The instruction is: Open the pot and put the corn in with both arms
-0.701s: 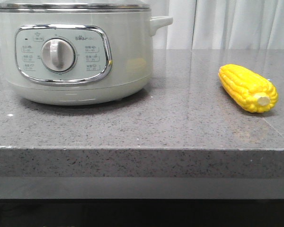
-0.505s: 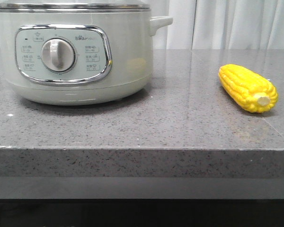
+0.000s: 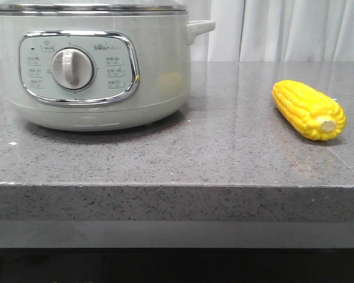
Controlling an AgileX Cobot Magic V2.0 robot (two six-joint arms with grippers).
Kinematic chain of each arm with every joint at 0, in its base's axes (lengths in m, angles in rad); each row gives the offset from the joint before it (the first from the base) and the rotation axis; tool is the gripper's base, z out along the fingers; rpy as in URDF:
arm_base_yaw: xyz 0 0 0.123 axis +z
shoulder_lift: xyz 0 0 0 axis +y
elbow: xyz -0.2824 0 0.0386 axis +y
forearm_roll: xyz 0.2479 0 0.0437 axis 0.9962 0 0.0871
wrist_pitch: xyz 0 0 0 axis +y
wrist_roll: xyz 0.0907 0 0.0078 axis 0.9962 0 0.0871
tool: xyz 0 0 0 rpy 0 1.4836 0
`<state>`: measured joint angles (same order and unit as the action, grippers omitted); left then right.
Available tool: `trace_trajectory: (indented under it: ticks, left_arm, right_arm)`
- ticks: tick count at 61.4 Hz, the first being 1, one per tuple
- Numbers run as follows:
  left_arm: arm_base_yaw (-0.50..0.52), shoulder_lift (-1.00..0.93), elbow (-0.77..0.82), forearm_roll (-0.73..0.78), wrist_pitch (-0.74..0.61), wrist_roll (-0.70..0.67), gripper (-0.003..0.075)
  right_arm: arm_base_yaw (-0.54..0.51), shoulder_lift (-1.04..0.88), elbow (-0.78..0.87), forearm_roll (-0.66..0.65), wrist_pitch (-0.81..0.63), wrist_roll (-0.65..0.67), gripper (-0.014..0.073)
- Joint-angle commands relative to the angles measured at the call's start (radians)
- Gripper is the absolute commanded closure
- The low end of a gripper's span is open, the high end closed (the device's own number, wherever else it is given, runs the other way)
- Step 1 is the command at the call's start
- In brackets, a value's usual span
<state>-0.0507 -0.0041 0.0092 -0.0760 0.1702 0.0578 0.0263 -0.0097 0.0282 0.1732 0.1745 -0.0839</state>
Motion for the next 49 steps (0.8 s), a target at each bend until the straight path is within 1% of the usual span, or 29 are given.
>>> trace_trajectory:
  ticks: [1,49]
  left_arm:
    - [0.001,-0.023,-0.002,-0.008,-0.086,-0.008,0.0738]
    - [0.001,-0.023,-0.002,-0.003,-0.091,-0.008,0.0738]
  right_arm:
    - [-0.004,-0.015,-0.003,-0.006,-0.076,-0.002,0.0661]
    - [-0.004,-0.015,-0.003,-0.006,-0.086,-0.002,0.0661]
